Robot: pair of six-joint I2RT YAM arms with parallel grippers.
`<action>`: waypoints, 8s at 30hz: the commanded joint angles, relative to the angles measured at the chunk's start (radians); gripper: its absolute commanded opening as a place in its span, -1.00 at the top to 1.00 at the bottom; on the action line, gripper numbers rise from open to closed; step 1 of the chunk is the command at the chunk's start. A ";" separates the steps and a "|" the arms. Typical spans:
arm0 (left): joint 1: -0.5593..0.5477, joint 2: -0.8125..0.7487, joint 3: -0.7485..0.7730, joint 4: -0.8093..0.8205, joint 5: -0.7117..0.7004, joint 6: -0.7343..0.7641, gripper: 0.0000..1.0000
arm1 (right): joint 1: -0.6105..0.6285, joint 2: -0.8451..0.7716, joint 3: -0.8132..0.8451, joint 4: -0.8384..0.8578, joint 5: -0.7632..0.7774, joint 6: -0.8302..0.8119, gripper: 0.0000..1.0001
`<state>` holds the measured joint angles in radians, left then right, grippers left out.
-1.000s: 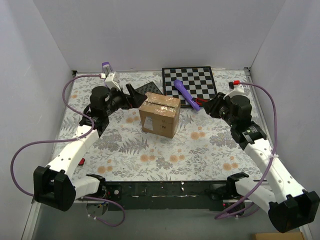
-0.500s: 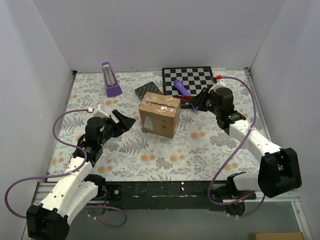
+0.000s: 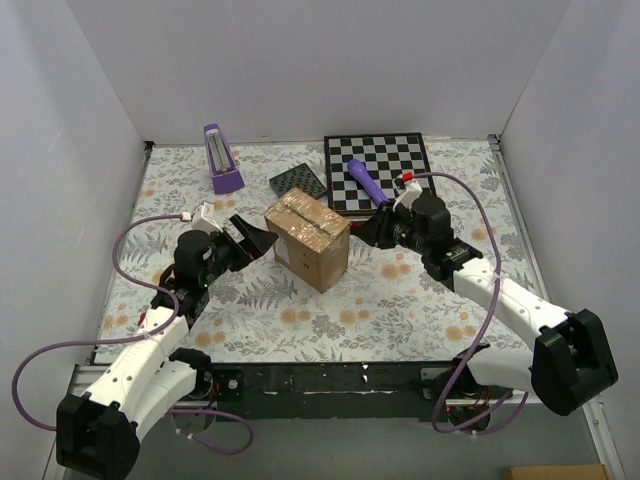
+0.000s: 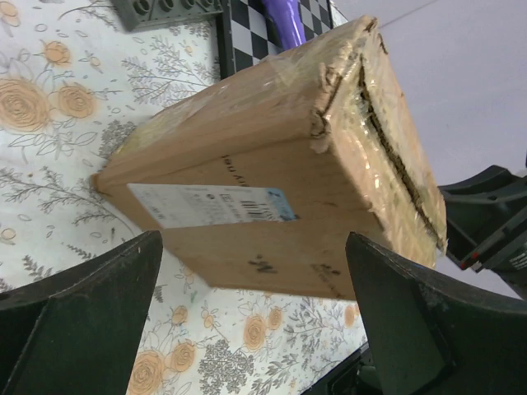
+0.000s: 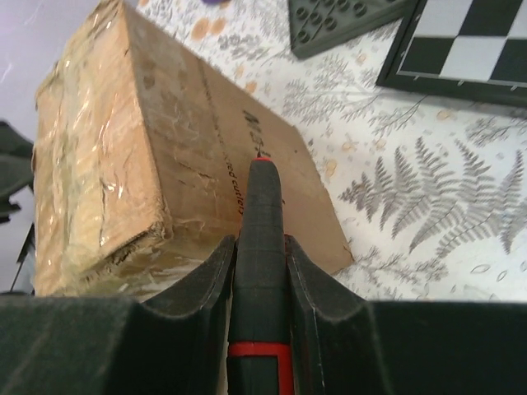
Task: Unpack the express box
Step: Adjust the express box at the center of the board, then cut the express box at the center of the board.
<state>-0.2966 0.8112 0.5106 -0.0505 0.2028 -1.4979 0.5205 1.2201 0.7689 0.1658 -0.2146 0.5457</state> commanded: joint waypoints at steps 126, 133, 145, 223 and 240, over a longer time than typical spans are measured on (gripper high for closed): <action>-0.001 -0.047 0.068 -0.058 -0.022 -0.004 1.00 | 0.986 0.260 0.759 -0.686 0.814 -0.799 0.97; -0.001 -0.053 0.074 -0.086 -0.066 -0.001 1.00 | 1.016 0.282 0.788 -0.790 0.894 -0.750 0.97; -0.001 -0.043 0.072 -0.065 -0.054 0.031 1.00 | 1.046 0.249 0.762 -0.847 0.940 -0.733 0.97; 0.001 0.052 0.135 -0.083 0.325 0.091 1.00 | 1.055 0.136 0.613 -0.775 0.983 -0.831 0.97; 0.014 0.137 0.172 -0.095 0.409 0.176 1.00 | 1.064 0.018 0.532 -0.793 0.986 -0.905 0.97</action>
<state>-0.2897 0.9417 0.6643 -0.0780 0.5697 -1.3788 1.5929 1.2804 1.3216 -0.5518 0.7067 -0.3370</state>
